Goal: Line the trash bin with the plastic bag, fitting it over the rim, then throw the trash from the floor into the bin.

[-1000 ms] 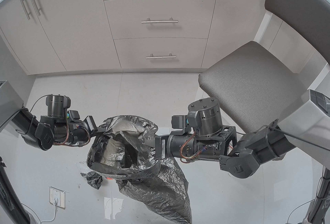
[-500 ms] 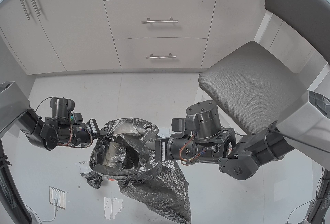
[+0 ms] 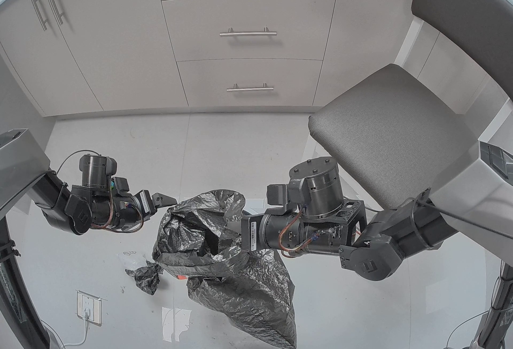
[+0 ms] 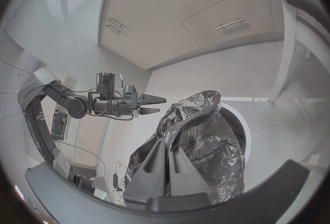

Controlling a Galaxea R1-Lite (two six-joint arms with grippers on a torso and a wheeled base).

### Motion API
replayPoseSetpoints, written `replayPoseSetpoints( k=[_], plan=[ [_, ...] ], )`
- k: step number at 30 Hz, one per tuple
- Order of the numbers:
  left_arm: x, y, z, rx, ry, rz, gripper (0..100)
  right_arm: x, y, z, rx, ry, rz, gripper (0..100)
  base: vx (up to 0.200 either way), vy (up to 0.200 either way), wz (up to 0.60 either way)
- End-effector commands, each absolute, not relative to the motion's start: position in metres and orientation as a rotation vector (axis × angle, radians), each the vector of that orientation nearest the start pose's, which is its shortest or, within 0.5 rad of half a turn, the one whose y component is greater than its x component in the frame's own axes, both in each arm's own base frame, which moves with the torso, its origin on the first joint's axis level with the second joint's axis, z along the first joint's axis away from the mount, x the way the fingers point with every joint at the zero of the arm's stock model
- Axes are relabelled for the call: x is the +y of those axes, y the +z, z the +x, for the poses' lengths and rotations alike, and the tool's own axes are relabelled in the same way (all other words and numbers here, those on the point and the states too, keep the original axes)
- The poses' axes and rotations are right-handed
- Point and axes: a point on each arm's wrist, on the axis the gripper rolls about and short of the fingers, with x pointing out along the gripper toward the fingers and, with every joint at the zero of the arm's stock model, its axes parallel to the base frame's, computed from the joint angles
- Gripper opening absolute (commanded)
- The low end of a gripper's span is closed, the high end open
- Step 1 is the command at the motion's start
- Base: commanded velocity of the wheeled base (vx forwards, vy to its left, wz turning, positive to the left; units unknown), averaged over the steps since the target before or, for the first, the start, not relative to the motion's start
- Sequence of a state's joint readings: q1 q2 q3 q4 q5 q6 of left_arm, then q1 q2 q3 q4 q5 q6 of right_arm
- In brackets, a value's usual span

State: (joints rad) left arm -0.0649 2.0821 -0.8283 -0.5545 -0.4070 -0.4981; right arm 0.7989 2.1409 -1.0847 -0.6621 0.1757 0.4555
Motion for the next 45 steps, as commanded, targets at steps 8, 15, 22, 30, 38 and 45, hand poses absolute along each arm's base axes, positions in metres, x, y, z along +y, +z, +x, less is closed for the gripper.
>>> replayPoseSetpoints(
  k=[8, 15, 22, 30, 38, 45],
  plan=[
    [-0.046, 0.12, 0.302, 0.606, -0.409, -0.358, 100, 0.298, 0.093, 0.286, 0.591, 0.813, 0.282, 0, 0.0, 0.0, 0.0],
    [-0.079, 0.12, 0.254, 0.633, -0.575, -0.226, 100, 0.3, 0.095, 0.288, 0.583, 0.814, 0.285, 0, 0.0, 0.0, 0.0],
    [-0.082, 0.093, 0.242, 0.683, -0.659, -0.011, 100, 0.299, 0.095, 0.287, 0.586, 0.812, 0.284, 0, 0.0, 0.0, 0.0],
    [-0.077, 0.083, 0.238, 0.662, -0.729, 0.122, 100, 0.299, 0.096, 0.287, 0.582, 0.813, 0.285, 0, 0.0, 0.0, 0.0],
    [-0.068, 0.072, 0.235, 0.652, -0.782, 0.195, 100, 0.299, 0.095, 0.287, 0.586, 0.812, 0.284, 0, 0.0, 0.0, 0.0],
    [-0.069, 0.062, 0.241, 0.652, -0.819, 0.177, 100, 0.3, 0.097, 0.286, 0.579, 0.815, 0.285, 0, 0.0, 0.0, 0.0]
  ],
)
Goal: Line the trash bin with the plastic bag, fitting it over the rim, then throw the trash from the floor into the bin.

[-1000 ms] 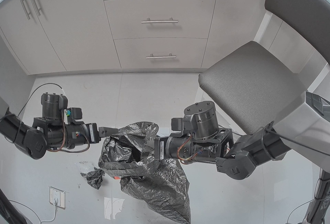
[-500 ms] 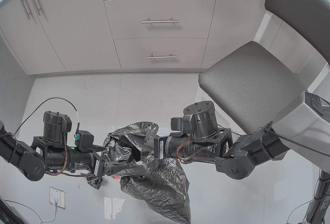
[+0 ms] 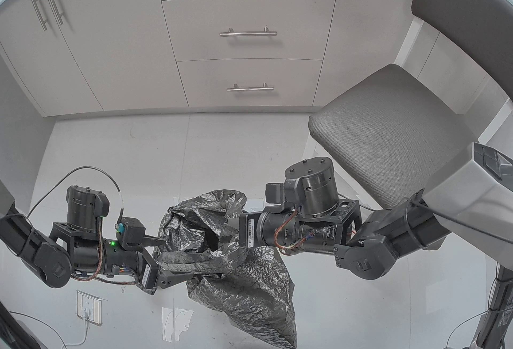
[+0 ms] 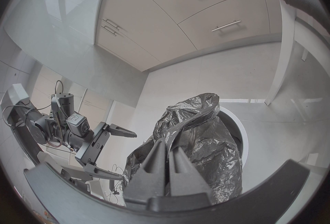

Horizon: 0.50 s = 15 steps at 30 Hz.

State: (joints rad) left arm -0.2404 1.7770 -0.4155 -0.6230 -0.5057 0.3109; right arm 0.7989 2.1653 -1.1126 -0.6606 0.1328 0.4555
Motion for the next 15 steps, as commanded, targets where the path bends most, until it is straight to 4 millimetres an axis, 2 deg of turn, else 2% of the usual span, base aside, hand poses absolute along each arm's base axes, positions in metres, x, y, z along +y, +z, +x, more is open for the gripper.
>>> replayPoseSetpoints(
  k=[1, 7, 8, 15],
  plan=[
    [-0.069, 0.061, 0.242, 0.648, -0.819, 0.178, 100, 0.3, 0.097, 0.285, 0.579, 0.817, 0.285, 0, 0.0, 0.0, 0.0],
    [-0.071, 0.044, 0.255, 0.614, -0.813, 0.185, 100, 0.3, 0.097, 0.285, 0.58, 0.815, 0.284, 0, 0.0, 0.0, 0.0],
    [-0.073, 0.036, 0.26, 0.603, -0.814, 0.188, 100, 0.3, 0.098, 0.285, 0.577, 0.816, 0.285, 0, 0.0, 0.0, 0.0],
    [-0.078, 0.015, 0.263, 0.558, -0.826, 0.211, 100, 0.301, 0.098, 0.286, 0.576, 0.816, 0.286, 0, 0.0, 0.0, 0.0]
  ],
)
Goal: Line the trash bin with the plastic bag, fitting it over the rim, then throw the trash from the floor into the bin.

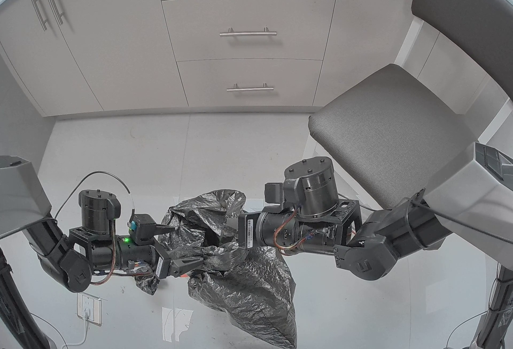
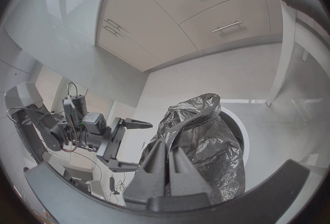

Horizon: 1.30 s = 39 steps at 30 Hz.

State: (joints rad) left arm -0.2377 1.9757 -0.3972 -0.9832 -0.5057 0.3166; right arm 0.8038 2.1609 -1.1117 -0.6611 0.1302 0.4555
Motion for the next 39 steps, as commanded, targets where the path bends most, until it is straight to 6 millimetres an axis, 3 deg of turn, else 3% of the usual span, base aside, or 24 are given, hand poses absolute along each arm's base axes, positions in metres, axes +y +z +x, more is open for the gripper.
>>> replayPoseSetpoints(
  k=[1, 32, 39],
  plan=[
    [-0.078, 0.013, 0.263, 0.549, -0.826, 0.222, 100, 0.301, 0.098, 0.286, 0.576, 0.816, 0.286, 0, 0.0, 0.0, 0.0],
    [-0.089, 0.005, 0.232, 0.541, -0.906, 0.266, 100, 0.302, 0.091, 0.288, 0.586, 0.807, 0.282, 0, 0.0, 0.0, 0.0],
    [-0.091, 0.004, 0.235, 0.513, -0.893, 0.267, 100, 0.3, 0.093, 0.293, 0.568, 0.795, 0.274, 0, 0.0, 0.0, 0.0]
  ],
)
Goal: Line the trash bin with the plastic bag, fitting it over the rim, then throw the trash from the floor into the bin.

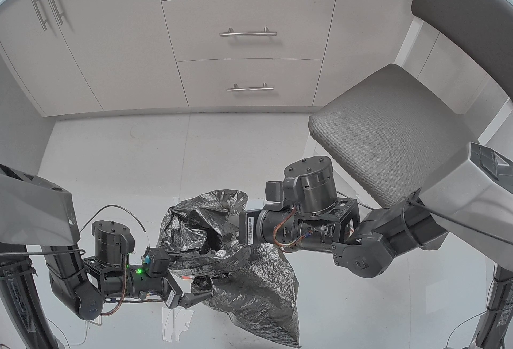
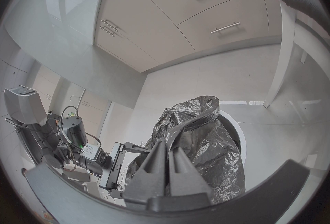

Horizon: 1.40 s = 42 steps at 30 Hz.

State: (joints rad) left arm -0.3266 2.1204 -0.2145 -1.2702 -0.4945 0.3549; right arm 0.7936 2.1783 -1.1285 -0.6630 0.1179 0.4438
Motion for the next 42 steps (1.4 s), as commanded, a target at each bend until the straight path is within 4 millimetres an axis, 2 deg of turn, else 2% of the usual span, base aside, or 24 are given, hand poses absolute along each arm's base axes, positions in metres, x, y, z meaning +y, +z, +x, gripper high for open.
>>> replayPoseSetpoints(
  k=[1, 7, 15, 21, 26, 30, 42],
  plan=[
    [-0.091, 0.004, 0.235, 0.513, -0.885, 0.271, 100, 0.3, 0.092, 0.293, 0.57, 0.795, 0.273, 0, 0.0, 0.0, 0.0],
    [-0.095, 0.001, 0.234, 0.522, -0.885, 0.286, 100, 0.3, 0.091, 0.293, 0.568, 0.779, 0.268, 0, 0.0, 0.0, 0.0],
    [-0.105, -0.011, 0.231, 0.543, -0.914, 0.31, 100, 0.3, 0.083, 0.295, 0.58, 0.763, 0.261, 0, 0.0, 0.0, 0.0],
    [-0.108, -0.023, 0.237, 0.491, -0.883, 0.319, 100, 0.302, 0.078, 0.294, 0.58, 0.767, 0.221, 0, 0.0, 0.0, 0.0],
    [-0.108, -0.016, 0.243, 0.447, -0.842, 0.282, 100, 0.305, 0.076, 0.293, 0.574, 0.756, 0.215, 0, 0.0, 0.0, 0.0],
    [-0.106, -0.003, 0.247, 0.419, -0.804, 0.206, 100, 0.305, 0.076, 0.292, 0.577, 0.758, 0.213, 0, 0.0, 0.0, 0.0],
    [-0.1, 0.017, 0.248, 0.348, -0.773, 0.2, 100, 0.307, 0.082, 0.287, 0.569, 0.773, 0.214, 0, 0.0, 0.0, 0.0]
  ],
)
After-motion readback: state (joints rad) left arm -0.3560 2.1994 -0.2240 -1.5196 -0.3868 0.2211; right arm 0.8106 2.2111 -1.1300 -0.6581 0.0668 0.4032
